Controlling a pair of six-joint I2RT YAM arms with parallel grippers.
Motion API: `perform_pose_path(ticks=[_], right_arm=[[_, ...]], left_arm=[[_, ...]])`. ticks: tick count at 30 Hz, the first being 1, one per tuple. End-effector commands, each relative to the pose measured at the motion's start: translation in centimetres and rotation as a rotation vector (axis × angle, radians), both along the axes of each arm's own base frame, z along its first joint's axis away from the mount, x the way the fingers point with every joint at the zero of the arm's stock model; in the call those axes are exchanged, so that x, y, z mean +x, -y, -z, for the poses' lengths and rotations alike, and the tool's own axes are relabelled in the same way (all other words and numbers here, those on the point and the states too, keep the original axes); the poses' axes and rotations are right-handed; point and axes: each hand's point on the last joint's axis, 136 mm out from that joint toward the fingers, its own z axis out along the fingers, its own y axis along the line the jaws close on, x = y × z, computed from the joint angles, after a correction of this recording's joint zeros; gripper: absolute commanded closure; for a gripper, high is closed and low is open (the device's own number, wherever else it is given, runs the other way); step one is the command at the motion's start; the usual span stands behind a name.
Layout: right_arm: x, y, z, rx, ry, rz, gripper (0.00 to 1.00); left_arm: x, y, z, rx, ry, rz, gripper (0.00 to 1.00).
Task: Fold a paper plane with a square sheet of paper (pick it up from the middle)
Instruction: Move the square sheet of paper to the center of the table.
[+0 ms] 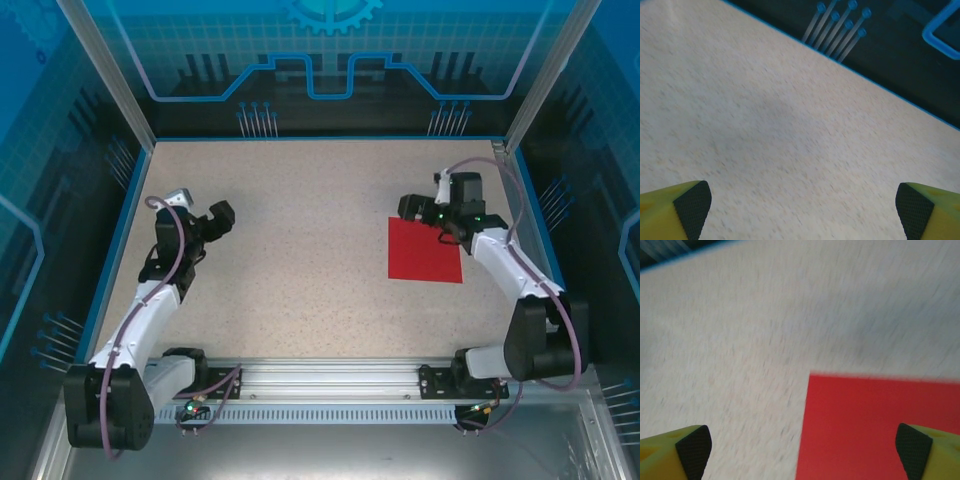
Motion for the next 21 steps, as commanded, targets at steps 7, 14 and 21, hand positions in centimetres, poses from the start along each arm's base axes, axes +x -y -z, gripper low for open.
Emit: perform_pose_path(ticks=[7, 14, 21], right_arm=[[-3.3, -5.2, 6.8, -0.046, -0.393, -0.01, 0.12], [-3.1, -5.8, 9.7, -0.069, -0.482, 0.019, 0.18], [-4.1, -7.6, 12.4, -0.079, -0.558, -0.026, 0.2]], left_arm=[[-1.9, 7.3, 0.7, -0.326, -0.124, 0.331, 0.01], [-2.2, 8.9, 1.6, -0.353, -0.164, 0.392, 0.01], [-2.9, 10.0, 3.0, -0.357, -0.21, 0.423, 0.01]])
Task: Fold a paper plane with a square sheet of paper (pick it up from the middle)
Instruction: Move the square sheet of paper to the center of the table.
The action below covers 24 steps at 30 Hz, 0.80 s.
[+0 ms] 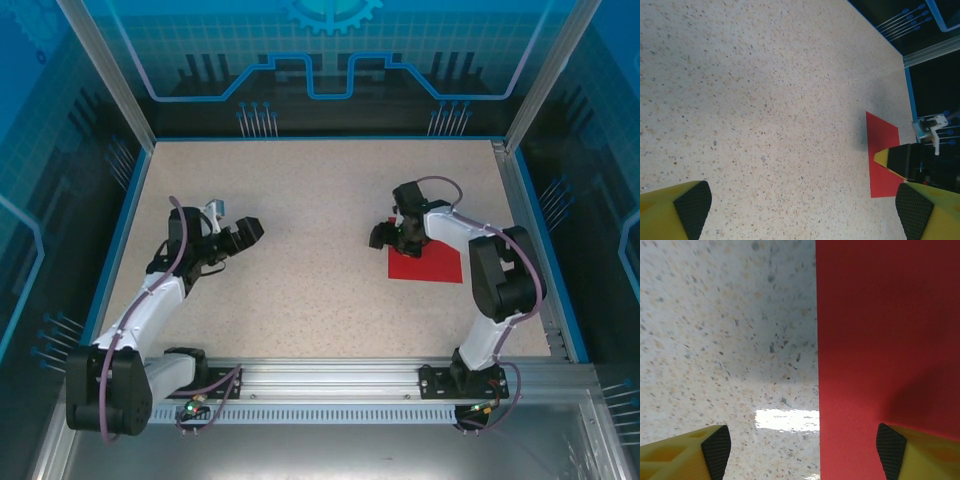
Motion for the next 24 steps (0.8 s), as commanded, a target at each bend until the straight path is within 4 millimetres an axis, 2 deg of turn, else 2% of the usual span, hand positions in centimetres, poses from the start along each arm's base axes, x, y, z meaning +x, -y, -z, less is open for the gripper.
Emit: perform_pose_path(ticks=[1, 5, 8, 12, 16, 19, 24], right_arm=[[-0.9, -1.7, 0.9, -0.008, -0.056, -0.033, 0.2], [-2.0, -3.8, 2.3, -0.004, -0.094, -0.066, 0.21], [-3.3, -6.6, 3.0, 0.017, -0.113, -0.095, 0.2], [-5.1, -11.5, 3.9, 0.044, -0.117, -0.18, 0.21], [-6.5, -14.8, 3.3, -0.006, -0.087, -0.296, 0.21], [-6.1, -15.2, 1.2, -0.052, -0.031, -0.339, 0.22], [-3.3, -12.1, -3.2, -0.123, 0.105, -0.25, 0.19]], left_arm=[[-0.5, 0.9, 0.0, -0.031, -0.023, 0.032, 0.01], [-0.7, 1.0, 0.2, -0.044, -0.026, 0.031, 0.01], [-0.8, 1.0, 0.3, -0.039, -0.031, 0.035, 0.01], [-0.9, 1.1, -0.1, -0.041, -0.017, 0.039, 0.01], [-1.4, 1.2, -0.2, -0.036, -0.017, 0.05, 0.01], [-1.7, 1.1, 0.0, -0.034, -0.026, 0.049, 0.01], [-1.8, 1.3, -0.2, -0.055, -0.021, 0.047, 0.01]])
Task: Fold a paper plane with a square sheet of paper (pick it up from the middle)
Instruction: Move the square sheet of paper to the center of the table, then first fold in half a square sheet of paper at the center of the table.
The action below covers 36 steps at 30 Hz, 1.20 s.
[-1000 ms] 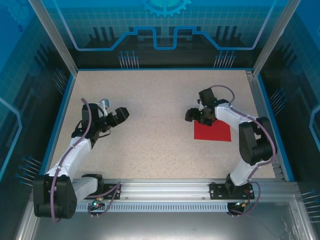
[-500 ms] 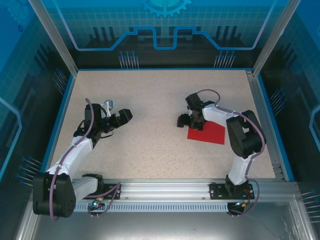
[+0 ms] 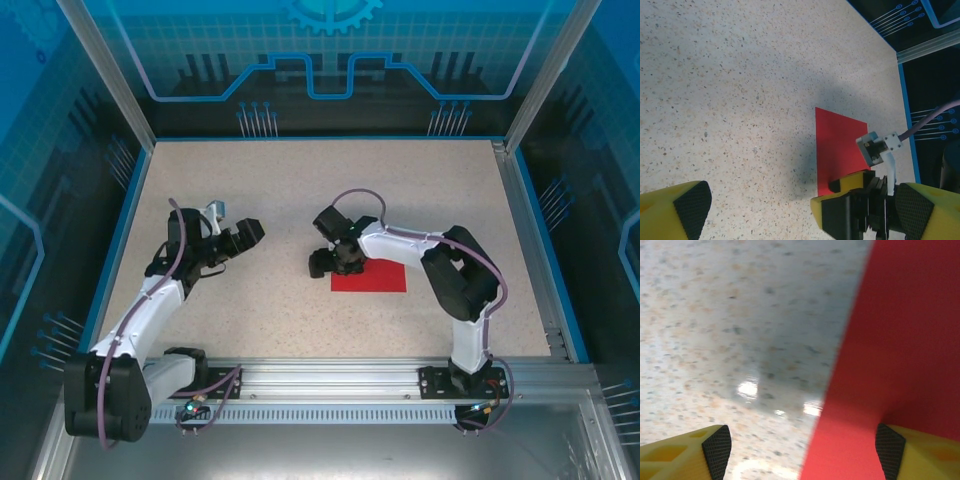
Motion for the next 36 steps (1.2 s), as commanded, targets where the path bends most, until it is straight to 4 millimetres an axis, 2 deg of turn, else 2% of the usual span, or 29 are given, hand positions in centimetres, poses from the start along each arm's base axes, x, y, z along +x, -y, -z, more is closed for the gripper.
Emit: perform_pose_path(ticks=[1, 4, 9, 12, 15, 19, 23, 26, 30, 33, 36], right_arm=[[2.7, 3.5, -3.7, -0.046, 0.101, 0.095, 0.2], [4.2, 4.7, -3.4, -0.029, 0.084, 0.147, 0.22], [5.8, 4.4, -1.5, -0.04, 0.039, 0.146, 0.23], [5.7, 3.6, -0.2, -0.038, 0.001, 0.127, 0.25], [4.6, 2.8, 1.0, -0.044, -0.027, 0.116, 0.25], [1.9, 1.5, 3.2, -0.047, -0.068, 0.116, 0.26], [-0.5, -0.2, 3.7, -0.013, -0.056, 0.091, 0.28], [-1.0, -0.8, 2.5, -0.006, -0.027, 0.062, 0.27], [0.1, -0.4, -1.8, -0.014, 0.076, 0.027, 0.25], [1.2, 1.9, -4.5, -0.087, 0.166, 0.031, 0.16], [1.8, 5.1, -5.1, -0.191, 0.167, 0.062, 0.06]], left_arm=[[-1.0, 0.9, 0.3, -0.034, -0.019, 0.032, 0.01], [-1.0, 1.1, 0.2, -0.05, -0.015, 0.034, 0.01], [-1.1, 1.2, 0.0, -0.054, -0.012, 0.037, 0.01], [-1.1, 1.4, -0.1, -0.056, -0.014, 0.045, 0.01], [-1.3, 1.4, 0.0, -0.052, -0.023, 0.048, 0.01], [-1.6, 1.4, 0.1, -0.053, -0.024, 0.049, 0.01], [-1.9, 1.5, 0.3, -0.054, -0.027, 0.056, 0.01], [-1.9, 1.8, 0.1, -0.059, -0.024, 0.068, 0.01], [-1.6, 2.3, 0.3, -0.078, -0.024, 0.069, 0.01], [-1.4, 3.0, 0.3, -0.085, -0.042, 0.085, 0.01], [-1.4, 3.6, 0.4, -0.085, -0.048, 0.097, 0.01]])
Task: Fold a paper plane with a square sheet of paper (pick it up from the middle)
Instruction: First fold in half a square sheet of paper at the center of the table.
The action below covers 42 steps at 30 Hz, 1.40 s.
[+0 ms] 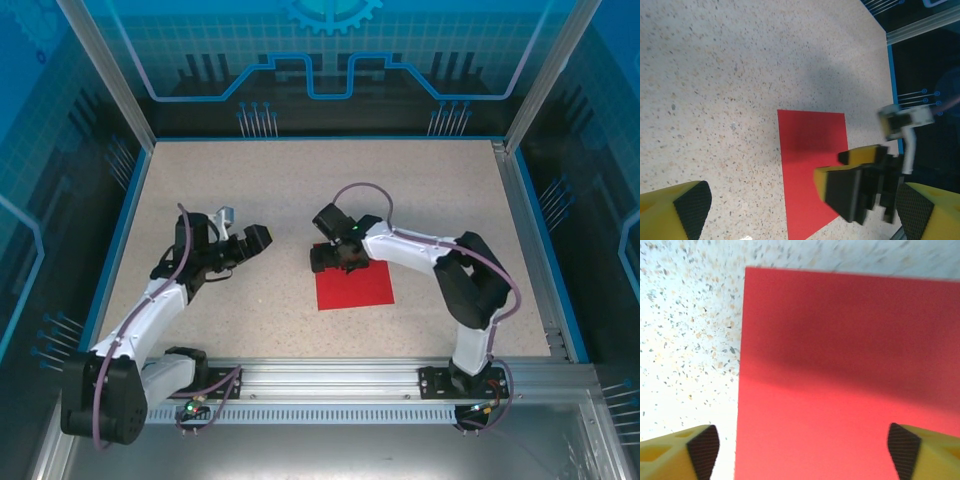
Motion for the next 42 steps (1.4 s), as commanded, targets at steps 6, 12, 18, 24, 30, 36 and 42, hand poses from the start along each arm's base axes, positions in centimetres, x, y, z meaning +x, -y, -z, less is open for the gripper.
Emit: perform_pose_path(ticks=[6, 12, 18, 24, 30, 36, 42], right_arm=[[0.1, 5.5, -0.2, -0.252, -0.065, -0.002, 0.05], [-1.0, 3.6, 3.1, -0.125, -0.169, 0.018, 0.08], [-1.2, 2.4, 5.6, -0.063, -0.224, 0.137, 0.13], [-1.4, 2.6, 6.7, -0.038, -0.236, 0.341, 0.19], [-0.8, 2.3, 4.7, -0.044, -0.17, 0.317, 0.19], [0.7, 2.7, -0.4, -0.078, -0.013, 0.13, 0.01], [1.0, 3.3, -0.6, -0.148, 0.027, -0.06, 0.01]], left_arm=[[-0.1, 2.3, 0.5, -0.04, -0.016, 0.051, 0.01], [-0.5, 3.6, 1.8, -0.029, -0.048, 0.096, 0.01], [-0.5, 3.9, 2.0, -0.022, -0.05, 0.108, 0.01], [-0.1, 3.8, 1.8, -0.008, -0.05, 0.109, 0.01], [-0.1, 3.9, 1.9, 0.001, -0.056, 0.119, 0.01], [-0.1, 4.1, 2.1, -0.007, -0.057, 0.133, 0.01], [-0.2, 4.7, 2.2, -0.021, -0.066, 0.142, 0.01]])
